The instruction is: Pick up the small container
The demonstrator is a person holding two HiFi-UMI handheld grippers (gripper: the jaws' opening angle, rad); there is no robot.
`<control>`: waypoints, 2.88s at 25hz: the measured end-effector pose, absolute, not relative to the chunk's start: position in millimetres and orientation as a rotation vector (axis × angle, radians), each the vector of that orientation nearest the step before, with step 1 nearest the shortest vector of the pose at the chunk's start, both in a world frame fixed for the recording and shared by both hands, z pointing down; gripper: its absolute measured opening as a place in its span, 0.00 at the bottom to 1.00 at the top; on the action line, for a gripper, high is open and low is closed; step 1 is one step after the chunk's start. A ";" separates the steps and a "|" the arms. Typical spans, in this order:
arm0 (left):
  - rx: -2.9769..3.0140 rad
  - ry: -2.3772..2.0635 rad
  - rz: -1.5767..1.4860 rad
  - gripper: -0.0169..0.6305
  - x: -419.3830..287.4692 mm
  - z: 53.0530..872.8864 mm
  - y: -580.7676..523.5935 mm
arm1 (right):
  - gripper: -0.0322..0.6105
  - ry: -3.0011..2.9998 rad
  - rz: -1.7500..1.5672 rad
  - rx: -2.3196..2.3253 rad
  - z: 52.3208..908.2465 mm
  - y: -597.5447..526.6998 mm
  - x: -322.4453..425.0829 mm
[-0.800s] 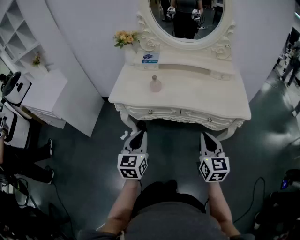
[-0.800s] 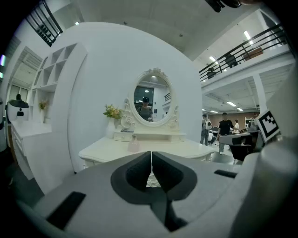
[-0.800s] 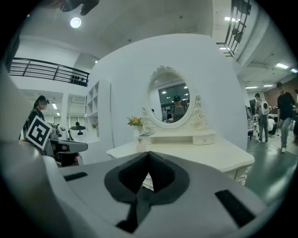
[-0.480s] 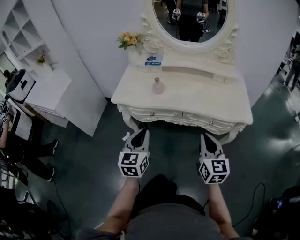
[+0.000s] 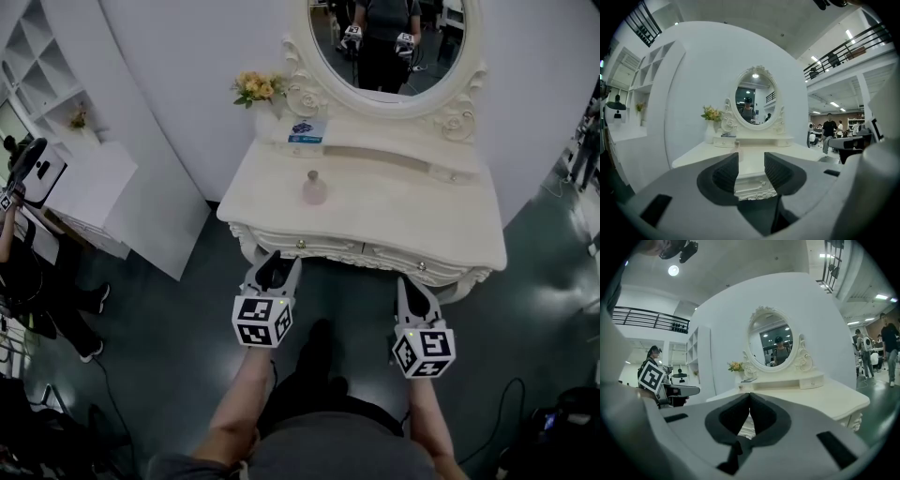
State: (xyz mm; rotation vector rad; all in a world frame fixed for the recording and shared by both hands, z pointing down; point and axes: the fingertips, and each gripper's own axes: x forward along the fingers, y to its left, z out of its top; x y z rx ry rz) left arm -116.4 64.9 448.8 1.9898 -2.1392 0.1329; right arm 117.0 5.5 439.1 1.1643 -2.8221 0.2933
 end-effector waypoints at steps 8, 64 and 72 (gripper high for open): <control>1.975 -2.095 0.157 0.31 -160.3 471.2 -8.3 | 0.06 -2.803 0.322 1.193 443.4 -56.6 79.6; 2.253 -1.637 0.479 0.21 -176.1 532.9 -235.6 | 0.06 -2.489 0.424 1.627 463.2 -203.2 42.0; 2.374 -1.551 0.490 0.21 -139.5 512.4 -249.1 | 0.06 -2.464 0.420 1.693 461.4 -198.6 60.8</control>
